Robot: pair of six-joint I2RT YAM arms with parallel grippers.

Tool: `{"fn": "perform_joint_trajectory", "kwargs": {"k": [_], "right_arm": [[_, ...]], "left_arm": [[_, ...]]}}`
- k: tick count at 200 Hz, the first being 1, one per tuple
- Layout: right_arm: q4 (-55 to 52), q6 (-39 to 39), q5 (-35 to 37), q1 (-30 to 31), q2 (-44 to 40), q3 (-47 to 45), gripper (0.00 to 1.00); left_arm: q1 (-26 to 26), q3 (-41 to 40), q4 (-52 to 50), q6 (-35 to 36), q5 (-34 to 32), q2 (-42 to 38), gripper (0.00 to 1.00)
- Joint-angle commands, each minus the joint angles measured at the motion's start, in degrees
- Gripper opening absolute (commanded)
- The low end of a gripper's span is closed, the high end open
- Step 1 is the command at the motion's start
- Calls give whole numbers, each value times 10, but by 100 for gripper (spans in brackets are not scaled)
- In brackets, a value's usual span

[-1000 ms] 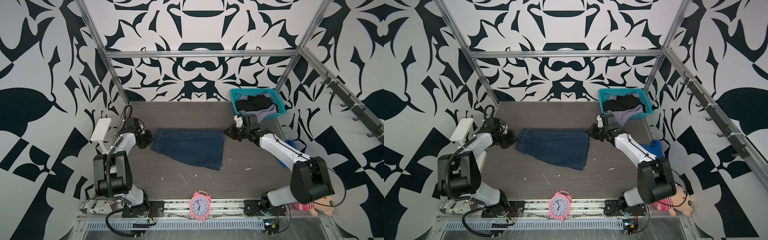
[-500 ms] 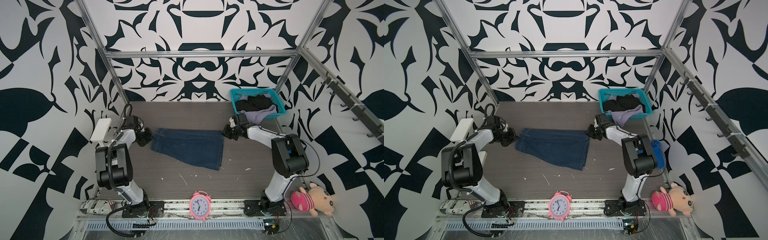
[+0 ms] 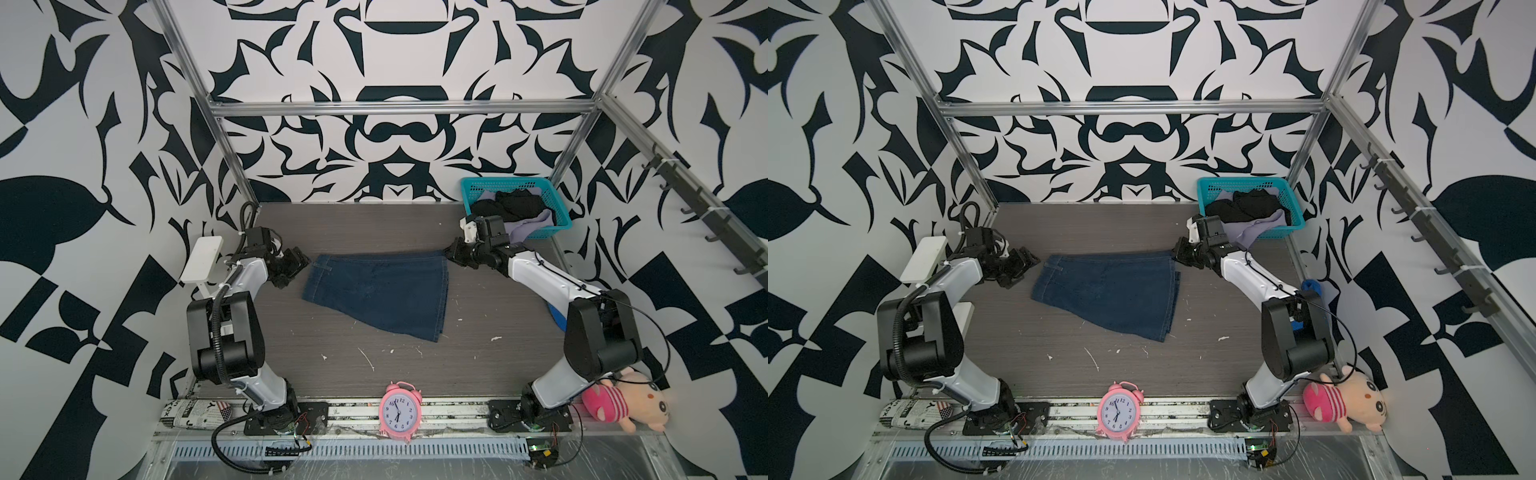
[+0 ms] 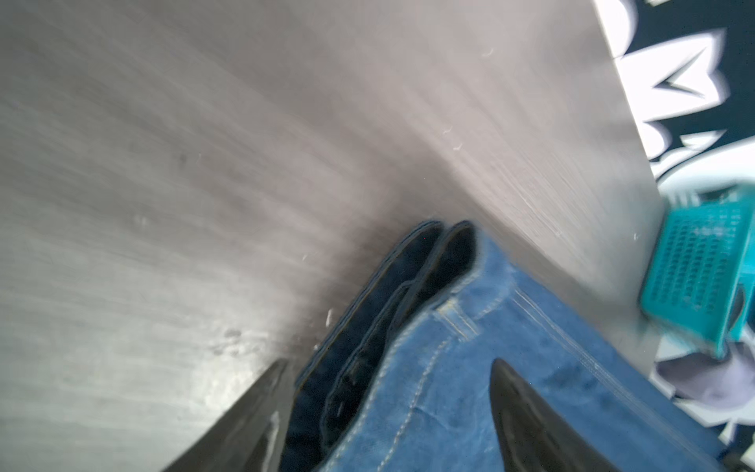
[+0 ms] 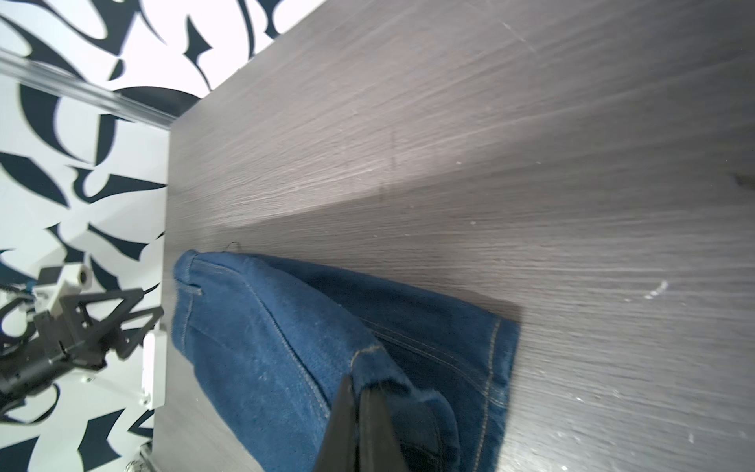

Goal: Fold and stack skirts
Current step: Fold the skirt at the center of the table.

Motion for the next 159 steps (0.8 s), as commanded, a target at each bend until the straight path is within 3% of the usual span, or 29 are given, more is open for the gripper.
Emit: {"fn": "perform_joint_trajectory", "kwargs": {"k": [1,36,54,86,108,122,147,159], "right_arm": [[20,-16,-22,7,10,-5,0],[28,-13,-19,21,18,0,0],[23,-13,-17,22,14,2,0],[17,-15,-14,22,2,4,0],[12,-19,-13,22,-2,6,0],[9,-22,-10,22,-3,8,0],[4,-23,-5,22,-2,16,0],[0,-23,-1,21,-2,21,0]], "left_arm": [[-8,86,28,16,31,60,81],[-72,263,-92,86,-20,201,82],[-87,282,-106,83,-51,231,78],[-90,234,-78,66,-57,221,70],[-92,201,-64,65,-54,197,52],[-92,187,-54,64,-43,188,46],[-91,186,-57,65,-25,186,7],[-91,186,-59,59,-27,182,0]]}}
